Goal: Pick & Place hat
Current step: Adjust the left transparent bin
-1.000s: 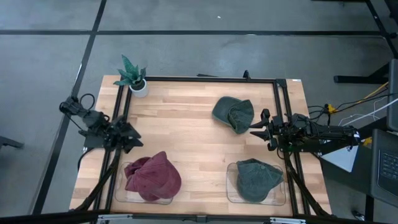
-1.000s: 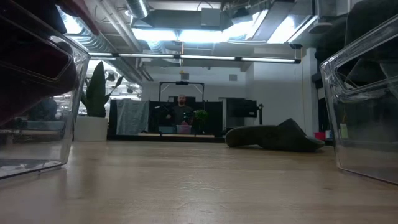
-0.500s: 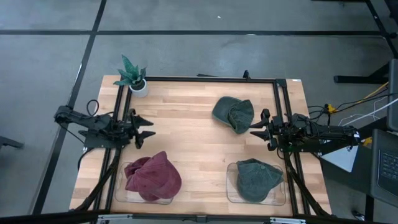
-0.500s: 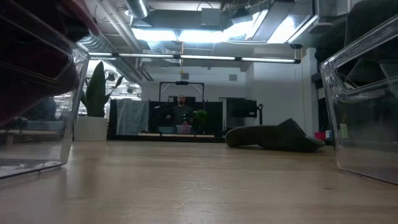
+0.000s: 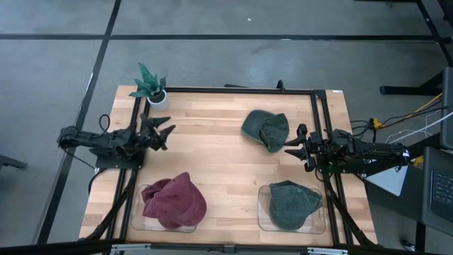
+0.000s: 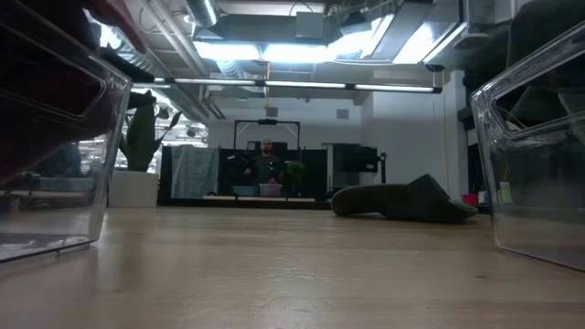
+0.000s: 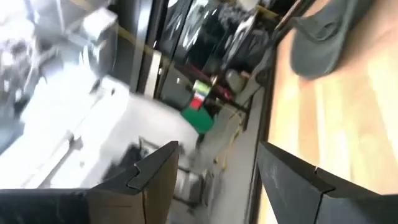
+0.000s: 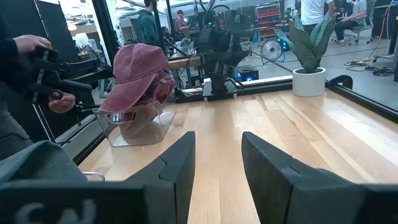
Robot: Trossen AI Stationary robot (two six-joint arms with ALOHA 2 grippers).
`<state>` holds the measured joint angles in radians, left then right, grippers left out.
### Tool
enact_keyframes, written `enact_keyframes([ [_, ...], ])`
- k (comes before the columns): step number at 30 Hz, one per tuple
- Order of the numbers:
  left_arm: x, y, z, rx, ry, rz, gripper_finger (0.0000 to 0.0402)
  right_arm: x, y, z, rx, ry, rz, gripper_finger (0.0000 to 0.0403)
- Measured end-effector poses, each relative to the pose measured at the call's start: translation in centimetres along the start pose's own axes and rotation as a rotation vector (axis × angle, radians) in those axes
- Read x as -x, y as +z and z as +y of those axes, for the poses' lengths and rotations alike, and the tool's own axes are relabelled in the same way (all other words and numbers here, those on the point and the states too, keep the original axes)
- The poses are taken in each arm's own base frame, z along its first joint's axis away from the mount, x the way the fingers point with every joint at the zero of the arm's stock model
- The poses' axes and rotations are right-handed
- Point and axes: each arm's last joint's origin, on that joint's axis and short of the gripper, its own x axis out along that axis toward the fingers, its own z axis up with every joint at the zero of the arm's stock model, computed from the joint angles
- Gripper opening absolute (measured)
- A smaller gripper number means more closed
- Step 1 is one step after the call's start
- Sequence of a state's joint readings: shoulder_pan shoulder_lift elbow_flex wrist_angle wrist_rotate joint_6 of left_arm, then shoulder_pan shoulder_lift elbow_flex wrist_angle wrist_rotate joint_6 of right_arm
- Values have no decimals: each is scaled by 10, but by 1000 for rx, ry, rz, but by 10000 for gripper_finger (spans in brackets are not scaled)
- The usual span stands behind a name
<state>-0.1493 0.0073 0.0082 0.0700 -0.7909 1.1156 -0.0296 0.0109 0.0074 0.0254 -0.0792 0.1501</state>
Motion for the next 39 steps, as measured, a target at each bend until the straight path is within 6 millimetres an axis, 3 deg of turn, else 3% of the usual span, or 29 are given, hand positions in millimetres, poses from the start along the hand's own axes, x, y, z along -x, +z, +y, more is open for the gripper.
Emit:
enact_keyframes([
  [5, -1, 0, 0, 223, -15, -26, 215, 0, 0, 0, 0, 0, 0, 132],
  [9, 0, 6, -2, 350, -143, -201, 215, 0, 0, 0, -1, 0, 0, 132],
  [18, 4, 13, -9, 99, -320, -512, 215, 0, 0, 0, -1, 0, 0, 132],
  [23, 8, 15, -14, 97, -433, -646, 215, 0, 0, 0, -1, 0, 0, 132],
  [39, 7, 15, -14, 152, -450, -626, 215, 0, 0, 0, -2, 0, 0, 132],
])
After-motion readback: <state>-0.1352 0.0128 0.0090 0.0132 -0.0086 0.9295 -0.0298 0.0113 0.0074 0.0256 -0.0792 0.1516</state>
